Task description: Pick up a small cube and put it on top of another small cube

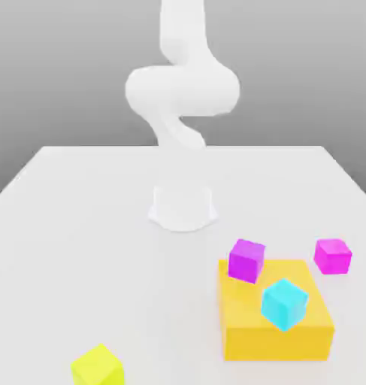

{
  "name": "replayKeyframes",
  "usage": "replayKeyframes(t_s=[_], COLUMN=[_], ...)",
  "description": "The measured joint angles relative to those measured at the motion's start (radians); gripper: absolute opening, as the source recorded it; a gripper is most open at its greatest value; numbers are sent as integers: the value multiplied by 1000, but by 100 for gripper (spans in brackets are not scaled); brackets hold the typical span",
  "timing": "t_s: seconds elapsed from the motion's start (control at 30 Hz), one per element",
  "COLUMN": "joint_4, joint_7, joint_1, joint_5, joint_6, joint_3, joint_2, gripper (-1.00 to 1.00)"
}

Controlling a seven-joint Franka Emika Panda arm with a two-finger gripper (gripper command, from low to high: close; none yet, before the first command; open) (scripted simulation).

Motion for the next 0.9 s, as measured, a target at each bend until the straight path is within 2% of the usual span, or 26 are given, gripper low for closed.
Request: replayKeyframes(t_s=[0.47,0.67,0.77,0.9], joint_4=[-289,-409,-410,-383], joint_7=[-412,-524,-467,-375], joint_1=[413,574,613,729], joint_5=[27,-43,-152,-279], joint_6=[316,449,530,644], joint_3=[210,321,270,124], joint_2=[510,730,842,987], gripper=[0,0,0,0])
